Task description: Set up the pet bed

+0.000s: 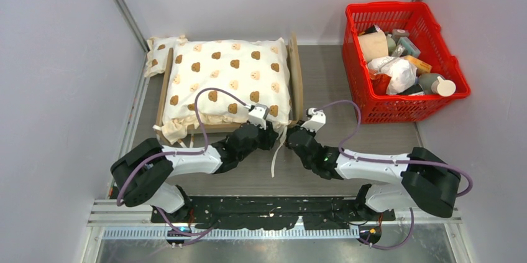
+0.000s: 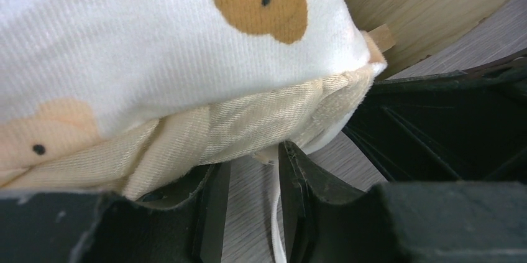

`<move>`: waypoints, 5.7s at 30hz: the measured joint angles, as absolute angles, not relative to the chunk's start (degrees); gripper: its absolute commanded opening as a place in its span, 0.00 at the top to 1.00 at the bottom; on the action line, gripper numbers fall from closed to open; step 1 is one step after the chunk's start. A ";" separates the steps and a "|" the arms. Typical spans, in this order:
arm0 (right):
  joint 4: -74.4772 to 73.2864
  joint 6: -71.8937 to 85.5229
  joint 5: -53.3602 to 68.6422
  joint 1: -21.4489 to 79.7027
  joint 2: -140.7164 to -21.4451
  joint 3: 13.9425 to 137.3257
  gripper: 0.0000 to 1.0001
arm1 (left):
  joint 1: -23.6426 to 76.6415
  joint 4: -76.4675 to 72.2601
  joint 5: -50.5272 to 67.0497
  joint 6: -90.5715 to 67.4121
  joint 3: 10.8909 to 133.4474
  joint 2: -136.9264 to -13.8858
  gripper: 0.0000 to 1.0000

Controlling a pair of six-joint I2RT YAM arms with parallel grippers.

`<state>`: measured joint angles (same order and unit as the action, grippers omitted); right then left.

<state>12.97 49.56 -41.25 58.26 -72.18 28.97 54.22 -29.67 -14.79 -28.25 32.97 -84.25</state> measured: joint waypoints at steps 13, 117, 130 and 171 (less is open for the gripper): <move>16.78 49.36 -38.00 58.43 -76.90 29.91 0.95 | 53.60 -25.06 -16.51 -34.24 25.80 -74.37 0.63; 0.30 65.69 -43.81 63.79 -61.45 27.51 0.95 | 52.14 -61.01 8.25 -28.01 23.90 -90.02 0.62; 2.92 65.39 -42.02 63.79 -61.06 26.65 0.95 | 52.16 -61.10 10.57 -28.01 25.02 -93.06 0.95; 36.69 -9.98 2.42 45.23 -68.03 15.51 0.82 | 45.28 -58.43 17.82 -33.89 25.30 -90.67 1.00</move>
